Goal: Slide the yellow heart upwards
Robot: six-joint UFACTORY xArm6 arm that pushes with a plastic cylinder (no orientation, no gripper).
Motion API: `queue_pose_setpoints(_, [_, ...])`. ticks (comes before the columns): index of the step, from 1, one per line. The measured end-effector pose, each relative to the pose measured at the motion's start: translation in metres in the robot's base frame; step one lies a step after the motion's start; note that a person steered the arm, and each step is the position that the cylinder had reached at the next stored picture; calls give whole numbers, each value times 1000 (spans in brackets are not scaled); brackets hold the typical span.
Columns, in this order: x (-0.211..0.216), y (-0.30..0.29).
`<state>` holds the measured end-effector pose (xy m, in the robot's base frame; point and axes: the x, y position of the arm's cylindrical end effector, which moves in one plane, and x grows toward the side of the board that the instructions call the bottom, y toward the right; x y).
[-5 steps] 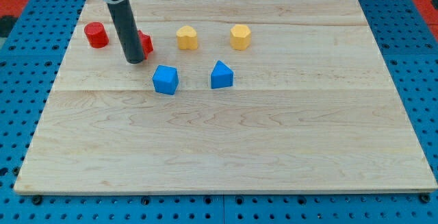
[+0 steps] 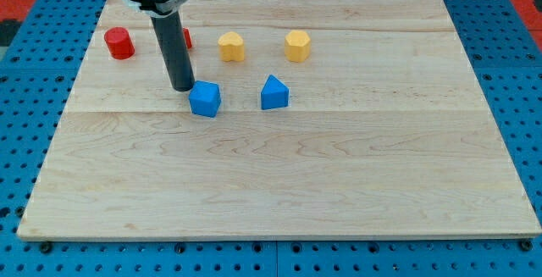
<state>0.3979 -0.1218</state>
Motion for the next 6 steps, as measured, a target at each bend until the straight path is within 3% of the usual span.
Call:
queue_pose_setpoints(2, [-7,11])
queue_pose_setpoints(4, [-39,90])
queue_pose_setpoints(5, [-43,100])
queue_pose_setpoints(6, [-43,64])
